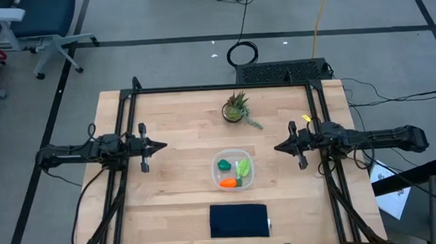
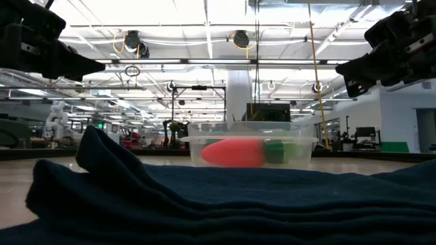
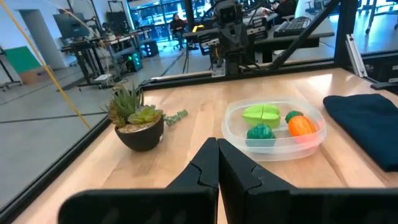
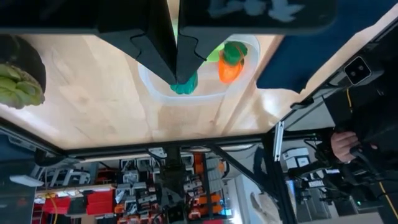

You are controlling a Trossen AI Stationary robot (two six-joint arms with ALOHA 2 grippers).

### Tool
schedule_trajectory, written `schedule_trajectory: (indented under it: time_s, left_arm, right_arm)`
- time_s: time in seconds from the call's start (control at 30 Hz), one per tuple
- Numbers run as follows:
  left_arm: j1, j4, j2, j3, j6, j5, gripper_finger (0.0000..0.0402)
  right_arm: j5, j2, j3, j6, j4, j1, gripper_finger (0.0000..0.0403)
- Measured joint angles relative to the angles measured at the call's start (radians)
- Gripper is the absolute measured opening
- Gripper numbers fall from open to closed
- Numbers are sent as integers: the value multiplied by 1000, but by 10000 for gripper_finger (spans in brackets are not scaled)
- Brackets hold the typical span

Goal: Pick and placing Produce into tupperware
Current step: Return to Home Position

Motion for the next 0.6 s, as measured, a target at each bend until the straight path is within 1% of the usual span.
schedule_trajectory:
  time_s: [0.2, 0.37, 0.6]
  left_arm:
    - [0, -1, 0, 0, 13, 0, 0]
    - [0, -2, 0, 0, 27, 1, 0]
    - [0, -8, 0, 0, 8, 40, 0]
  right_arm:
    - [-4, -25, -3, -12, 0, 0, 0]
    - [-83, -75, -4, -42, -3, 12, 0]
    - [-73, -164, -6, -34, -90, 38, 0]
